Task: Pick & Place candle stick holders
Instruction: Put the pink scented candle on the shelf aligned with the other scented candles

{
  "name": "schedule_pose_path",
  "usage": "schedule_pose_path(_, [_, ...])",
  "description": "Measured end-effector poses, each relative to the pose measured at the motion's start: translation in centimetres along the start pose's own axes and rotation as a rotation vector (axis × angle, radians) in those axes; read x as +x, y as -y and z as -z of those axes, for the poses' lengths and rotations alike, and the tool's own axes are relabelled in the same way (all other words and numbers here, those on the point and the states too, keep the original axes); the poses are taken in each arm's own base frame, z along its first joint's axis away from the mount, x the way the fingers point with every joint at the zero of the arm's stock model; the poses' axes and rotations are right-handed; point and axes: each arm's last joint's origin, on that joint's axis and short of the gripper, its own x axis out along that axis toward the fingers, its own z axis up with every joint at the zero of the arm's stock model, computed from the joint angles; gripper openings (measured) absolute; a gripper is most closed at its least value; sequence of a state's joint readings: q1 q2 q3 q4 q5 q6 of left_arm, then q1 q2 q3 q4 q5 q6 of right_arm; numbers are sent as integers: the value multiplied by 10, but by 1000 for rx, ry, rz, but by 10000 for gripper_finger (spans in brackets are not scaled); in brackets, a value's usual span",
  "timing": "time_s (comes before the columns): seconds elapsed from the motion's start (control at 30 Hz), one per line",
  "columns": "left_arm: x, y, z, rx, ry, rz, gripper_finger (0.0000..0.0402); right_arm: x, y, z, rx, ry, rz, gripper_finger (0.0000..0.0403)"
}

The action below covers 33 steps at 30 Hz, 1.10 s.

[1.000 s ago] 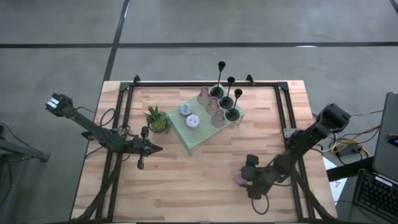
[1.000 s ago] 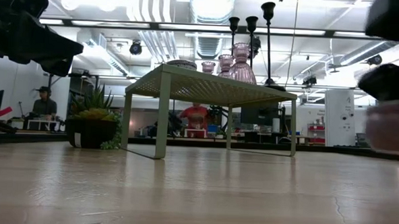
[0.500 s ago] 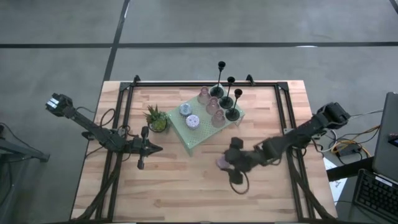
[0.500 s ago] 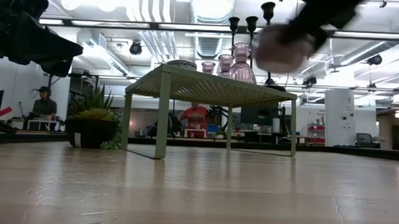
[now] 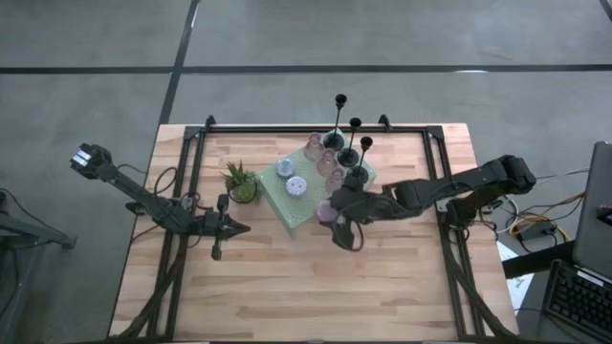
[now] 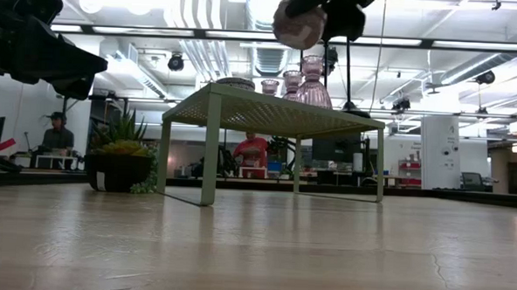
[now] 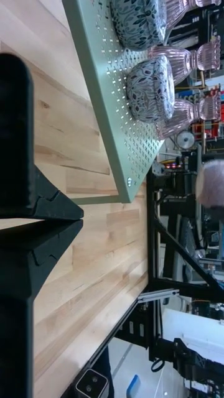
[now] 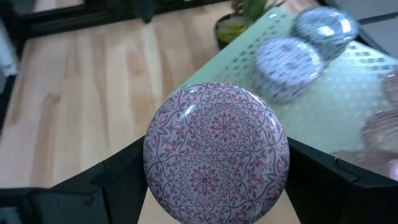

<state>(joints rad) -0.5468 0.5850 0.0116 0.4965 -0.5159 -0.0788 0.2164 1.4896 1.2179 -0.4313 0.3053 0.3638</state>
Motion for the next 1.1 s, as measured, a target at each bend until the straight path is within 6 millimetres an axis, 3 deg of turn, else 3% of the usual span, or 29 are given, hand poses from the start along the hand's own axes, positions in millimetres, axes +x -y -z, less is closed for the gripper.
schedule_pose_path(0.63, [0, 0, 1, 5, -8, -1, 12, 59, 9, -18, 5, -177, 79, 306])
schedule_pose_path(1.1, [0, 0, 2, 11, -19, -2, 12, 65, 30, -25, 47, -188, 101, 306])
